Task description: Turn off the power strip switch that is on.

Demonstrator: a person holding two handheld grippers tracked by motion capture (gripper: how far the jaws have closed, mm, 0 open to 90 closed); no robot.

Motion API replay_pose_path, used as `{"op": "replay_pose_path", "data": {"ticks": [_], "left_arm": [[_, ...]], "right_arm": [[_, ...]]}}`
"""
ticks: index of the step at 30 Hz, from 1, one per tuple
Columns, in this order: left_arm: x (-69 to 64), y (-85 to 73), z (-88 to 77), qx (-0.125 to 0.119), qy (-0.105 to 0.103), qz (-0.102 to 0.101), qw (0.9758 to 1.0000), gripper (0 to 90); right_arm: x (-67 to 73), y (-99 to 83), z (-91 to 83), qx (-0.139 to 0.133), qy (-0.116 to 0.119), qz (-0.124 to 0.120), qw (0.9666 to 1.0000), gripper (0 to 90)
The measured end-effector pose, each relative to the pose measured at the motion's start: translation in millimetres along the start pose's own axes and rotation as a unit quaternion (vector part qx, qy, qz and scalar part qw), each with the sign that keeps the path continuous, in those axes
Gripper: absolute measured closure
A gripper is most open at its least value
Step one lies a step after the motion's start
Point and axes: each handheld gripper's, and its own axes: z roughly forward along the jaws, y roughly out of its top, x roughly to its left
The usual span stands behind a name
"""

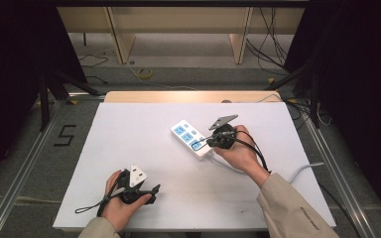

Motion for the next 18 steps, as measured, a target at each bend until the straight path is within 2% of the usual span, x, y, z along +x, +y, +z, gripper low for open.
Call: {"op": "replay_pose_path", "data": {"ticks": [18], "left_arm": [[-0.5,0.6,-0.6,-0.005,0.0,-0.001,1.0,21.3]], "right_arm": [[-4.3,9.2,13.7,0.01,-0.011,0.0,0.9999,90.0]]}}
